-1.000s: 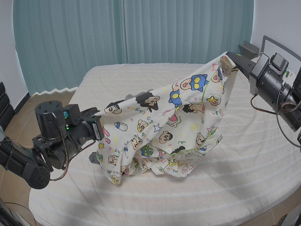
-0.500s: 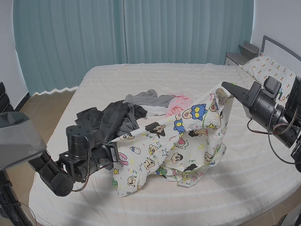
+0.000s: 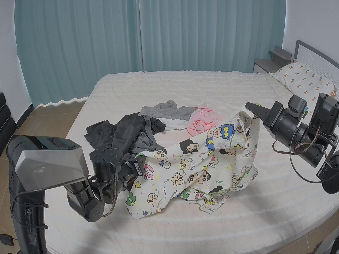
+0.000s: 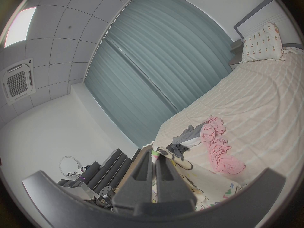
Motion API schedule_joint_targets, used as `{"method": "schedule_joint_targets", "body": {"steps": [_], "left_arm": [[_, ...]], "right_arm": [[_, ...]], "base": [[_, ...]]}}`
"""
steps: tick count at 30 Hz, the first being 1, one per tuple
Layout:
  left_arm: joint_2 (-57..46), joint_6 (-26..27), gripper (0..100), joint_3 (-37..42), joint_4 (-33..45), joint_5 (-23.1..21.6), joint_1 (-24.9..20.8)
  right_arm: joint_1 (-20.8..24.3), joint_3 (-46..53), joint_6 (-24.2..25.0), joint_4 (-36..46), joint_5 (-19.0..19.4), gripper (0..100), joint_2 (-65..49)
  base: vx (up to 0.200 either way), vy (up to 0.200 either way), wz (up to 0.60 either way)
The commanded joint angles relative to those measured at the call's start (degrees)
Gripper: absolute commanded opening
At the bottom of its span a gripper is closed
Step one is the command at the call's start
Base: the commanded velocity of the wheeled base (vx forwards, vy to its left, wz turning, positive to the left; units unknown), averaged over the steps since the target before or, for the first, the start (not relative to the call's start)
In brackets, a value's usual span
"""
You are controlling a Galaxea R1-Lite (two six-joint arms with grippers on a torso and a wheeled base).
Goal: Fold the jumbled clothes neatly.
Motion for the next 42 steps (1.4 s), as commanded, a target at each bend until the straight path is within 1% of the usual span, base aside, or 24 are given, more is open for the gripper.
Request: {"method": "schedule_joint_targets", "body": {"steps": [1, 5, 7, 8, 10, 13, 15, 16, 19, 20, 21, 26, 27, 28, 30, 31, 32, 34, 35, 36, 38, 40, 42], "left_arm": [[1.4, 0.2, 100, -1.0, -0.1, 0.2, 1.1], [1.3, 0.5, 100, -0.5, 0.0, -0.7, 2.7], [1.3, 1.2, 100, -0.4, 0.4, -2.7, 3.6], [1.4, 2.9, 100, -0.3, 0.7, -5.2, 4.8], [1.4, 4.3, 100, -0.2, 1.1, -7.8, 6.0], [0.9, 4.3, 100, 0.3, 5.4, -11.7, 6.4], [-0.2, 4.3, 100, 2.0, 8.4, -15.8, 7.0], [-0.6, 4.3, 100, 2.5, 8.6, -16.9, 7.0], [-3.1, 4.3, 100, 6.5, 9.4, -23.8, 7.8], [-3.1, 4.3, 100, 6.5, 9.4, -23.8, 7.8], [-4.2, 4.3, 100, 8.1, 9.4, -26.4, 8.4], [-5.7, 4.3, 100, 9.6, 9.1, -27.0, 9.2], [-7.9, 4.8, 100, 13.1, 9.1, -28.4, 9.5], [-8.6, 5.2, 100, 14.6, 9.0, -29.9, 9.5], [-10.3, 8.1, 100, 18.7, 8.9, -33.3, 9.6], [-11.0, 10.4, 100, 20.8, 8.9, -34.9, 9.6], [-11.3, 13.8, 100, 23.4, 8.9, -36.4, 9.7], [-11.2, 17.1, 100, 25.3, 8.9, -37.3, 9.7], [-10.8, 21.0, 100, 27.7, 8.9, -37.9, 9.8], [-10.8, 21.4, 100, 27.9, 8.9, -38.0, 9.8], [-8.8, 27.5, 100, 30.4, 8.9, -38.1, 9.3], [-7.1, 30.7, 100, 31.0, 8.8, -37.6, 8.9], [-5.2, 31.5, 100, 30.9, 8.7, -37.1, 7.3]], "right_arm": [[-1.2, -0.1, 0.1, -0.9, 0.0, 0, 3.3], [-1.9, -0.1, 0.0, -3.3, -0.1, 0, 5.6], [-2.0, -0.1, -0.1, -4.4, -0.2, 0, 6.8], [-2.3, -0.3, -0.1, -5.2, -0.2, 0, 7.8], [-3.0, -1.3, -0.2, -5.7, -0.6, 0, 9.1], [-4.0, -2.7, 0.1, -5.7, -0.8, 0, 10.9], [-4.6, -2.9, 0.4, -5.8, -0.8, 0, 11.4], [-4.6, -2.9, 0.5, -5.8, -0.7, 0, 11.4], [-5.2, -2.8, 0.5, -5.7, -0.6, 0, 11.4], [-5.2, -2.8, 0.5, -5.7, -0.6, 0, 11.4], [-5.3, -2.8, 0.5, -5.8, -0.6, 0, 11.4], [-5.3, -2.8, 0.5, -5.7, -0.5, 0, 11.3], [-5.3, -2.8, 0.5, -5.8, -0.6, 0, 11.4], [-5.3, -2.8, 0.5, -5.8, -0.6, 0, 11.4], [-5.3, -2.8, 0.5, -5.7, -0.5, 0, 11.4], [-5.3, -2.8, 0.5, -5.7, -0.5, 0, 11.4], [-5.3, -2.8, 0.5, -5.7, -0.5, 0, 11.4], [-5.3, -2.8, 0.5, -5.7, -0.5, 0, 11.4], [-5.3, -2.8, 0.5, -5.7, -0.5, 0, 11.4], [-5.3, -2.8, 0.5, -5.7, -0.5, 0, 11.4], [-5.2, -2.8, 0.5, -5.7, -0.5, 0, 11.3], [-5.2, -2.7, 0.5, -5.7, -0.5, 0, 11.1], [-4.9, -2.6, 0.5, -5.7, -0.5, 0, 10.9]], "base": [[0.0, 0.0, 0.0], [0.0, 0.0, 0.0], [0.0, 0.0, 0.0], [0.0, 0.0, 0.0], [0.0, 0.0, 0.0], [0.0, 0.0, 0.0], [0.0, 0.0, 0.0], [0.0, 0.0, 0.0], [0.0, 0.0, 0.0], [0.0, 0.0, 0.0], [0.0, 0.0, 0.0], [0.0, 0.0, 0.0], [0.0, 0.0, 0.0], [0.0, 0.0, 0.0], [0.0, 0.0, 0.0], [0.0, 0.0, 0.0], [0.0, 0.0, 0.0], [0.0, 0.0, 0.0], [0.0, 0.0, 0.0], [0.0, 0.0, 0.0], [0.0, 0.0, 0.0], [0.0, 0.0, 0.0], [0.0, 0.0, 0.0]]}}
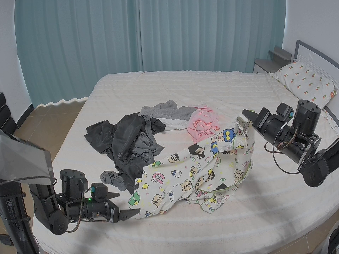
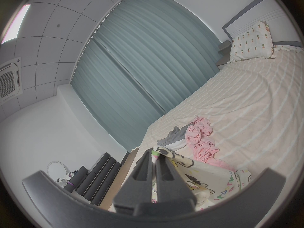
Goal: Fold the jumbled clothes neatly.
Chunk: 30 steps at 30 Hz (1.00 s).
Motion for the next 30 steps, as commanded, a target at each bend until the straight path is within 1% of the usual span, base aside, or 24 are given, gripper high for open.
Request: {"method": "schedule_joint_targets", "body": {"steps": [1, 6, 11, 12, 18, 21, 26, 30], "left_arm": [[5.2, 2.9, 100, 3.1, -0.3, 0.7, -3.0], [8.1, 2.7, 100, 1.8, -1.8, 3.6, -5.8], [10.3, -2.2, 100, -2.8, -2.3, 9.3, -9.5], [10.7, -2.8, 100, -3.7, -2.4, 9.8, -10.0], [12.6, -3.6, 100, -6.6, -2.3, 10.3, -11.2], [14.5, -3.7, 100, -9.7, -2.3, 10.6, -11.1], [17.0, -3.7, 100, -13.9, -2.1, 12.9, -11.2], [17.6, -3.7, 100, -14.8, -2.1, 13.1, -11.2]], "right_arm": [[0.4, 0.3, 0.0, 0.0, 0.0, 0, -0.5], [0.7, 0.3, 0.0, 0.0, 0.0, 0, -0.5], [0.8, 0.1, 0.0, 0.0, 0.0, 0, -0.5], [0.8, 0.0, 0.0, 0.0, 0.0, 0, -0.5], [1.0, 0.0, 0.0, 0.0, 0.0, 0, -0.5], [1.1, -0.3, 0.0, 0.0, -0.1, 0, -0.6], [1.7, -0.2, 0.0, 0.0, -0.1, 0, -0.6], [1.6, -0.2, 0.0, 0.0, -0.1, 0, -0.6]], "base": [[0.0, 0.0, 0.0], [0.0, 0.0, 0.0], [0.0, 0.0, 0.0], [0.0, 0.0, 0.0], [0.0, 0.0, 0.0], [0.0, 0.0, 0.0], [0.0, 0.0, 0.0], [0.0, 0.0, 0.0]]}}
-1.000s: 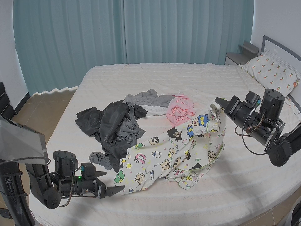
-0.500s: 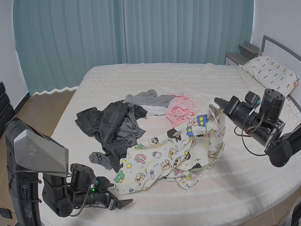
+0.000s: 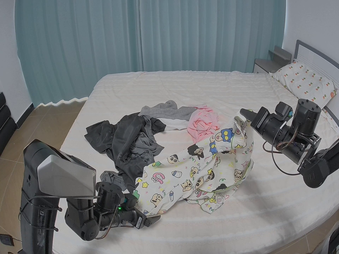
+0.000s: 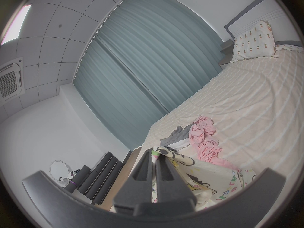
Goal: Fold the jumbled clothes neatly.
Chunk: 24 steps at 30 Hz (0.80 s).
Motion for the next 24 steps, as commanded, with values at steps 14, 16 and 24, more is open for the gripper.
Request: {"method": "schedule_joint_targets", "body": {"steps": [14, 16, 24], "left_arm": [[2.8, -0.1, 0, -0.8, -0.2, 0.4, 0.1], [2.8, -0.1, 0, -0.6, -0.2, 0.4, 0.1], [-0.9, -0.2, 0, 3.8, -0.3, -0.3, 0.8]], "right_arm": [[0.1, 0.0, 0.0, 0.0, -0.1, 0, -0.2], [0.1, 0.0, 0.0, 0.0, -0.1, 0, -0.2], [-0.3, 0.2, 0.0, 0.0, -0.1, 0, -1.0]], "base": [[0.0, 0.0, 0.0], [0.0, 0.0, 0.0], [0.0, 0.0, 0.0]]}}
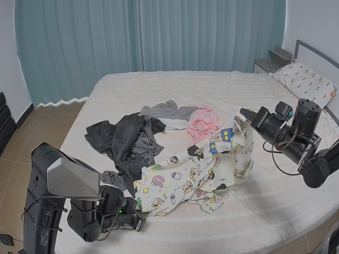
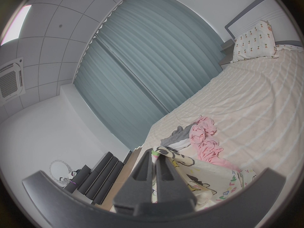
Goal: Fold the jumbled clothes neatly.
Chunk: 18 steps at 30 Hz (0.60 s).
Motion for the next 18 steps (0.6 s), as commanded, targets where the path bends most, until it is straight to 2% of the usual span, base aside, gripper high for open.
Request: {"method": "schedule_joint_targets", "body": {"steps": [1, 3, 8, 11, 15, 18], "left_arm": [[-4.2, -0.4, 0, 3.3, -0.1, -0.8, 1.1], [-6.2, -1.9, 0, 4.2, -0.1, -1.4, 1.8], [-15.8, -11.4, 0, 6.1, 0.3, -6.5, 4.5], [-18.9, -14.3, 0, 6.1, 0.4, -6.8, 5.9], [-26.3, -23.2, 0, 4.2, 0.8, -7.4, 8.9], [-31.1, -28.1, 0, 0.9, 4.7, -7.1, 10.8]], "right_arm": [[-0.2, 0.2, 0.0, 0.0, 0.0, 0, -1.0], [-0.3, 0.2, 0.0, 0.0, 0.0, 0, -1.3], [-1.0, 0.4, 0.0, 0.1, -0.1, 0, -2.2], [-1.3, 0.6, 0.0, 0.1, -0.1, 0, -2.6], [-1.6, 0.9, 0.0, 0.2, -0.1, 0, -3.1], [-1.6, 1.0, 0.0, 0.3, -0.6, 0, -3.9]], "base": [[0.0, 0.0, 0.0], [0.0, 0.0, 0.0], [0.0, 0.0, 0.0], [0.0, 0.0, 0.0], [0.0, 0.0, 0.0], [0.0, 0.0, 0.0]]}}
